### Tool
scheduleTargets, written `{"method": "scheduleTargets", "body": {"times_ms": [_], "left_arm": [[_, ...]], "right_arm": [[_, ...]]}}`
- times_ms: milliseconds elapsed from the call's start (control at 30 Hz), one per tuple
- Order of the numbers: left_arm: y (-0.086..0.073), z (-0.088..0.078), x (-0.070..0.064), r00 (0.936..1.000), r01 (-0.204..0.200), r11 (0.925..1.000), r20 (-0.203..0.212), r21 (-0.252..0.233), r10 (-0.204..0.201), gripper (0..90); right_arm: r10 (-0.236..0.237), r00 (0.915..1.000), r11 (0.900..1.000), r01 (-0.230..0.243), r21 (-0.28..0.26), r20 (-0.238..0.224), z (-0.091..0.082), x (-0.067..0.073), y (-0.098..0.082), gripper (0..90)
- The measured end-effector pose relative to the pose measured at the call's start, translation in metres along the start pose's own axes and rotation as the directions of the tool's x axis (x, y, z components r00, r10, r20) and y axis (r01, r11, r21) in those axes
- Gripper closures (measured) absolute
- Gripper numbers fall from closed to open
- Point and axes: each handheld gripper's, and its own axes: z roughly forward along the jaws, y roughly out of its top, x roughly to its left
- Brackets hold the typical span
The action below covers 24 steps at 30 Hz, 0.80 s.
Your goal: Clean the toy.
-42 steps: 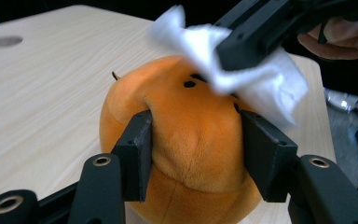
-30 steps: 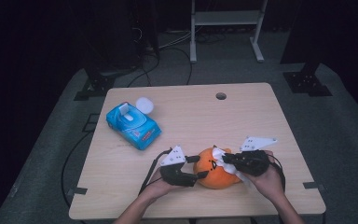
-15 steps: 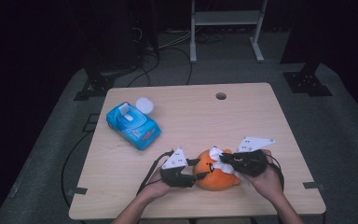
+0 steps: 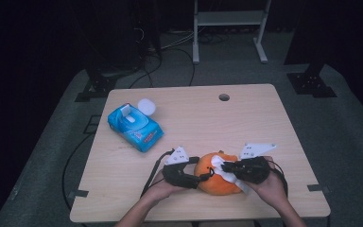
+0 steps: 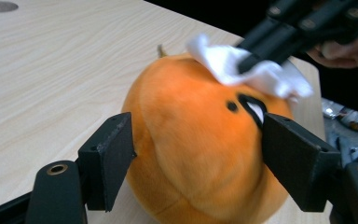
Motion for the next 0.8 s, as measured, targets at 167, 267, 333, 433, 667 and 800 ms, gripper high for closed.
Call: {"method": "scheduleTargets", "body": {"times_ms": [167, 267, 333, 433, 667, 800], "left_arm": [[0.000, -0.002, -0.006, 0.9974, -0.071, 0.9975, 0.009, 0.002, 0.071, 43.4], [0.002, 0.000, -0.012, 0.9931, -0.117, 0.9931, 0.006, -0.003, 0.117, 44.2], [0.003, 0.000, -0.017, 0.9885, -0.151, 0.9885, -0.002, 0.000, 0.151, 44.1], [0.002, 0.000, -0.017, 0.9867, -0.163, 0.9867, -0.002, 0.001, 0.163, 42.9], [-0.001, 0.000, -0.011, 0.9914, -0.129, 0.9913, 0.018, -0.025, 0.129, 30.2], [0.000, 0.001, -0.012, 0.9902, -0.139, 0.9899, -0.001, -0.027, 0.139, 44.2]], "right_arm": [[-0.045, 0.9983, 0.999, 0.045, -0.003, 0.038, -0.001, 0.010, 0.005, 85.1], [-0.048, 0.9982, 0.998, 0.049, -0.038, 0.036, -0.002, 0.013, 0.009, 85.1], [-0.068, 0.9967, 0.996, 0.071, -0.056, 0.043, 0.000, 0.019, 0.014, 84.9], [-0.082, 0.9957, 0.995, 0.084, -0.048, 0.043, 0.004, 0.020, 0.015, 84.9], [0.026, 0.9976, 0.997, -0.021, -0.074, 0.065, -0.003, -0.005, 0.004, 84.8], [0.036, 0.9954, 0.994, -0.027, -0.102, 0.089, -0.008, -0.006, 0.004, 84.8]]}}
